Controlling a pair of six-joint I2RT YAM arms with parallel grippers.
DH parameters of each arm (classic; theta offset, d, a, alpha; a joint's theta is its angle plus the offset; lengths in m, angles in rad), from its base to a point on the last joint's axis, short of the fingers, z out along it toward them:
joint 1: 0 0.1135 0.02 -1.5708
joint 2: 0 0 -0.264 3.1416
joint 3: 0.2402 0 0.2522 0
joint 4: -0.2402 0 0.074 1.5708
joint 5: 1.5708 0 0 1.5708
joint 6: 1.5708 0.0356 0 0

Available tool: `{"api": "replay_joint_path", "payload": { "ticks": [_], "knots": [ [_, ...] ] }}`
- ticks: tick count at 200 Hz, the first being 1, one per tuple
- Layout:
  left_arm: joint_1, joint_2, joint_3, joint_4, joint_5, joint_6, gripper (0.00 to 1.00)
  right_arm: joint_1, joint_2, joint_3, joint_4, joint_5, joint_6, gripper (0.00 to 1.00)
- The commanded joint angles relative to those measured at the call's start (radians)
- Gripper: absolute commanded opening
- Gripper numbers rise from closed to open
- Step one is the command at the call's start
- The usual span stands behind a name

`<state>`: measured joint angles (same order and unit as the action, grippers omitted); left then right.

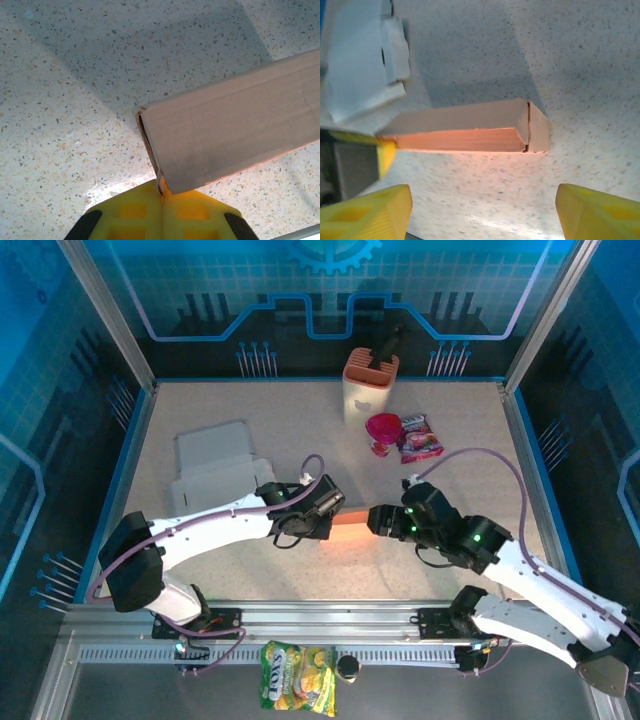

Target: Fold the paper box

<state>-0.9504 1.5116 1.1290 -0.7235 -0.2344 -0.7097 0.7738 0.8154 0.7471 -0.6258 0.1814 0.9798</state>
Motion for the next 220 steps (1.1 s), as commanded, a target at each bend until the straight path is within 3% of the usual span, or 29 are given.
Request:
{"api": "replay_joint_path", "payload": {
  "ticks": [1, 31, 99, 146, 194, 220],
  "knots": [
    [-0.008, -0.014, -0.021, -0.010, -0.031, -0.031, 0.00, -0.063, -0.073, -0.118, 0.183, -0.154, 0.321, 0.79],
    [-0.011, -0.024, -0.034, -0.002, -0.033, -0.037, 0.00, -0.138, -0.108, -0.242, 0.381, -0.253, 0.568, 0.81],
    [-0.017, -0.021, -0.035, 0.006, -0.034, -0.037, 0.00, -0.210, -0.059, -0.364, 0.544, -0.336, 0.759, 0.81],
    [-0.020, -0.018, -0.035, 0.005, -0.034, -0.037, 0.00, -0.272, -0.001, -0.414, 0.644, -0.401, 0.765, 0.75],
    [-0.022, -0.022, -0.032, 0.005, -0.028, -0.040, 0.00, -0.282, -0.018, -0.449, 0.611, -0.385, 0.730, 0.60],
    [-0.030, -0.039, -0.029, -0.003, -0.026, -0.045, 0.14, -0.291, -0.009, -0.479, 0.611, -0.385, 0.715, 0.55]
  ]
}}
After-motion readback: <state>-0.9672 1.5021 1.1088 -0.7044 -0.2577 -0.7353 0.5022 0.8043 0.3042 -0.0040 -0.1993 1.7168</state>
